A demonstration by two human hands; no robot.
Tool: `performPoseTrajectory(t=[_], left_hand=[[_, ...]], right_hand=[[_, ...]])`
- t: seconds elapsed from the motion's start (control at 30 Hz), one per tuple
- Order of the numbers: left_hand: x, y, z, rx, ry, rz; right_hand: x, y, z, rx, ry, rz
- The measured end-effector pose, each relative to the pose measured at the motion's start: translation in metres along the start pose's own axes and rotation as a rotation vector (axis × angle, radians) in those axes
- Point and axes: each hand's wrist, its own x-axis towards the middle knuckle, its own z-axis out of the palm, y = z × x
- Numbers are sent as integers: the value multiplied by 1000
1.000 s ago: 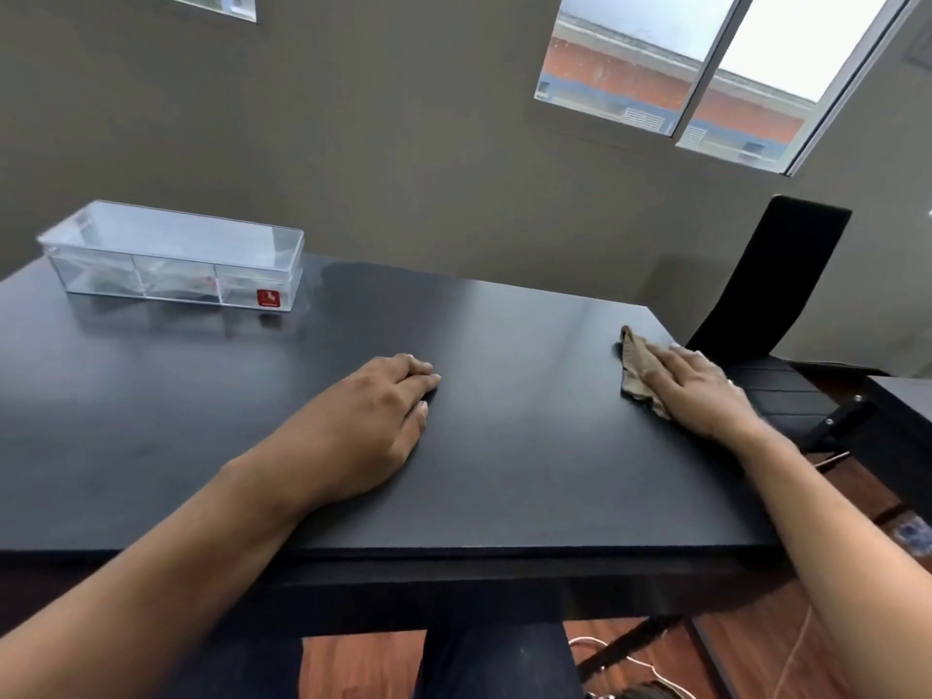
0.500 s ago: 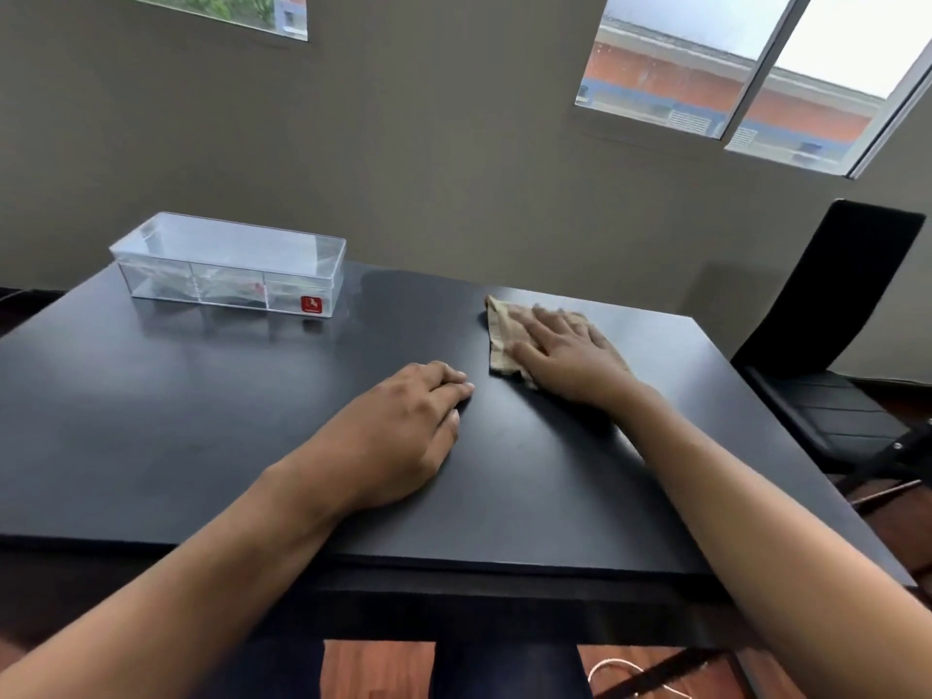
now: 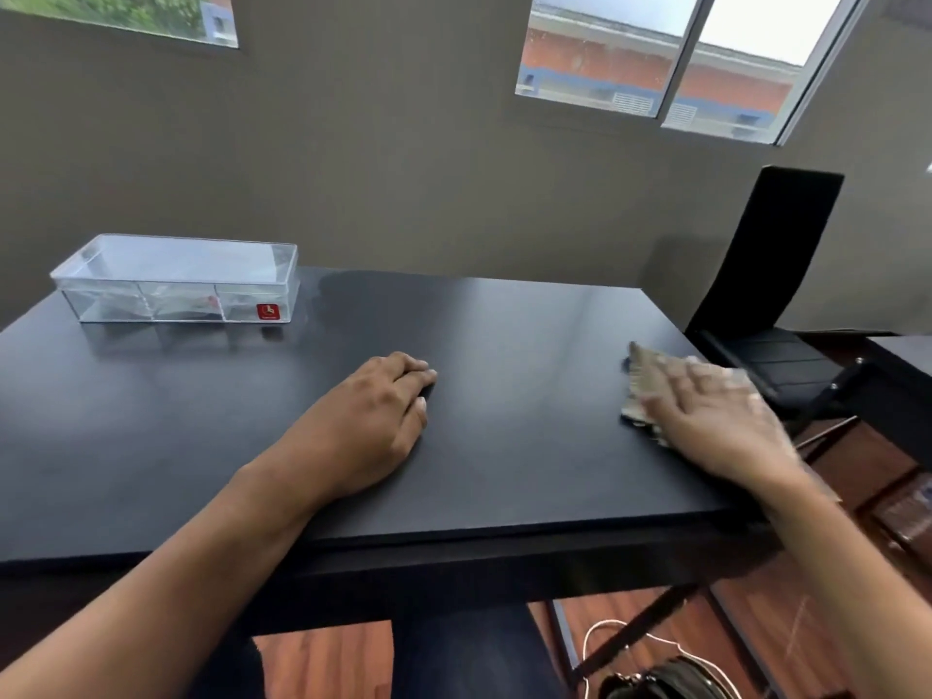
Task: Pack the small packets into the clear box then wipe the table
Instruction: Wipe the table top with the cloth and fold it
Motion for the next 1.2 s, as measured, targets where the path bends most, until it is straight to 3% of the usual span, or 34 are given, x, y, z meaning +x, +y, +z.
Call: performPoseTrajectory(t=[0.23,0.33,0.4,0.47,0.53,0.6,0.8,0.97,1.2], left_hand=[[0,2,-3,-43,28,-9],[0,5,-8,-106,23,-29],[1,11,-10,-78,19,-45],[5,21,-9,1,34,-63],[13,34,-5,77,53,-78],[22,43,-1,93,80,-90],[38,73,5,-142,79,-99],[46,111,8,-549,197,-74],[75,171,37,-771,241,-63]], right_hand=[[-77,-131,16,-3,-120,-435],[-69,-136,3,239,-175,-526],[-55,-124,-10,391,-66,-486],[-37,-105,-12,303,70,-365],[-29,-89,-6,190,29,-275],[-30,-81,3,233,-26,-267],[-53,-73,-2,433,86,-312],[-65,-45,-13,978,148,-280],[-61,15,-32,1040,393,-78]])
